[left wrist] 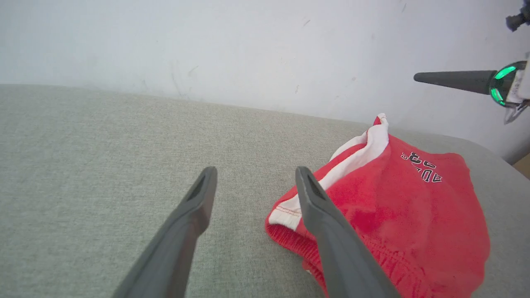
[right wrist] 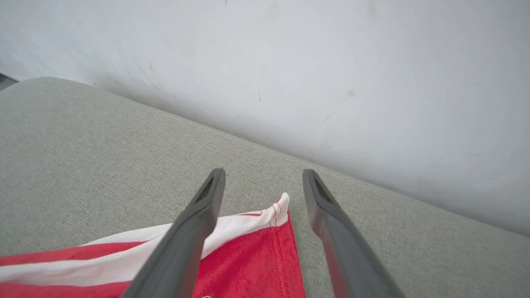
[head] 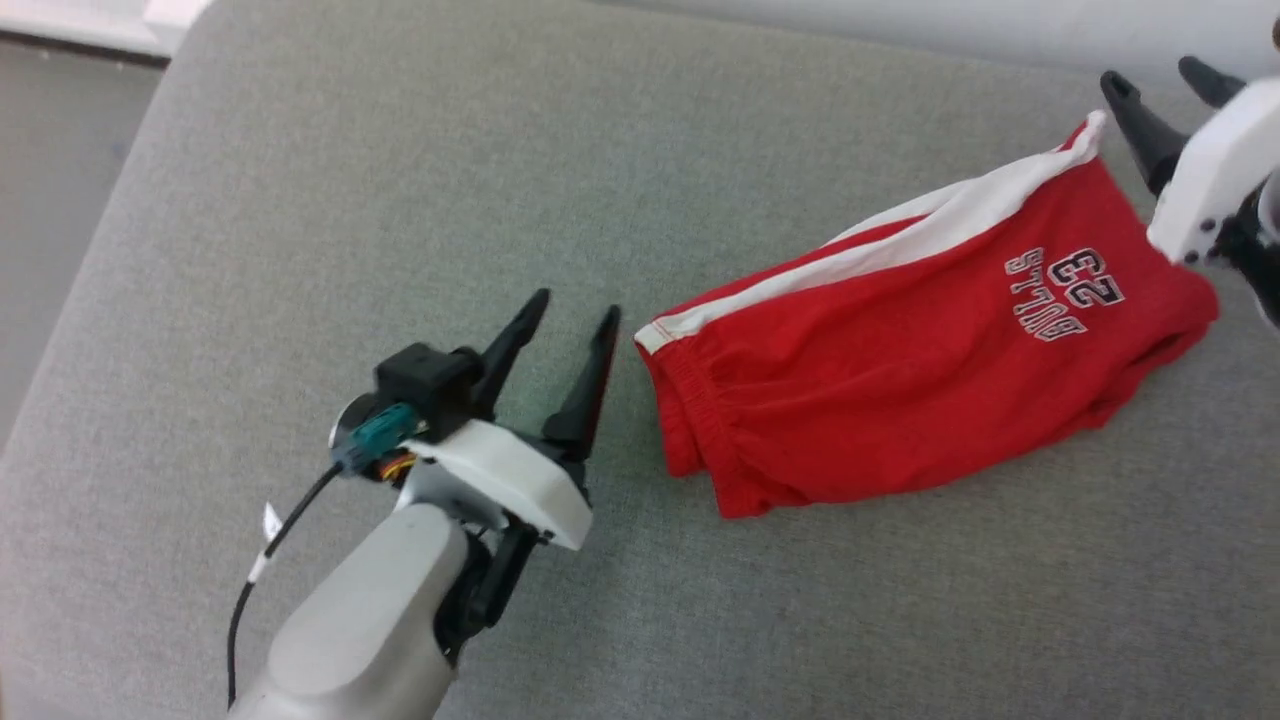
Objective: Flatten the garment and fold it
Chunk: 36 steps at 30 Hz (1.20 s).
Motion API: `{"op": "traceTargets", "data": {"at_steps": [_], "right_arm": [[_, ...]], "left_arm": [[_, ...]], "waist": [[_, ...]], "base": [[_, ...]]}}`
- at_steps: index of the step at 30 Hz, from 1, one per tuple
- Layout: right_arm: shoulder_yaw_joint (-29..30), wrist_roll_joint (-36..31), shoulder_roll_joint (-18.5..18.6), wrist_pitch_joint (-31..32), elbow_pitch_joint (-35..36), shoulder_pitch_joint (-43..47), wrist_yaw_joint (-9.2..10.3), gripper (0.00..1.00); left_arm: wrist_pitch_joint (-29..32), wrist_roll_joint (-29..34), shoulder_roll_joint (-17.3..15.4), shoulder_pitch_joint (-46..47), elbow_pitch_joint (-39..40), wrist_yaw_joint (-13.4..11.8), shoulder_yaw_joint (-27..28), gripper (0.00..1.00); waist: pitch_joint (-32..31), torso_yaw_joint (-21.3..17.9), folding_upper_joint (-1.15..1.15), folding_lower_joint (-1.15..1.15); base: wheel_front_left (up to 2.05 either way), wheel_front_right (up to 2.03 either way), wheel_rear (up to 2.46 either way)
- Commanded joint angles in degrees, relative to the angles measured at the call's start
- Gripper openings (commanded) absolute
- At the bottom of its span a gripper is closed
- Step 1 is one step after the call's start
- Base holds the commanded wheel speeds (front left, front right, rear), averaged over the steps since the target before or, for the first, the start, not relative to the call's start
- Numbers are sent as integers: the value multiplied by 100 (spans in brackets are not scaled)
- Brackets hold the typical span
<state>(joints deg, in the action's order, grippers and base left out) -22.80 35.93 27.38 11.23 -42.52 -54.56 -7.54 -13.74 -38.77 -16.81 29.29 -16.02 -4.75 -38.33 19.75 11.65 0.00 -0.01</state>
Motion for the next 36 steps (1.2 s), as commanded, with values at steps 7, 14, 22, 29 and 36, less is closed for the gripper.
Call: {"op": "traceTargets", "data": {"at_steps": [7,14,22,29,36], "right_arm": [[-295,246,353,-1347,650,889,5,100],[71,-122,458,-2463,1286,1898,5,100],[1745,-924,-309,-2619,2575,3743,5,100],[2547,-1528,-1174,-2506,3741,4835,5,100],[2759,-1728,-1486,-2257,4273,5118,5,100]], "left_arm": [[-103,-121,-205,-704,478,-411,500,100],[-123,389,28,-1439,1107,-773,988,100],[145,541,331,-2123,799,-704,760,100],[914,463,393,-2037,461,-730,451,100],[1003,406,522,-1809,369,-866,522,100]], "waist": [[-931,-444,0,1],[-1197,-636,0,1],[-1380,-823,0,1],[-1233,-1089,0,1],[-974,-1297,0,1]], "base": [[0,0,0],[0,0,0],[0,0,0],[0,0,0],[0,0,0]]}}
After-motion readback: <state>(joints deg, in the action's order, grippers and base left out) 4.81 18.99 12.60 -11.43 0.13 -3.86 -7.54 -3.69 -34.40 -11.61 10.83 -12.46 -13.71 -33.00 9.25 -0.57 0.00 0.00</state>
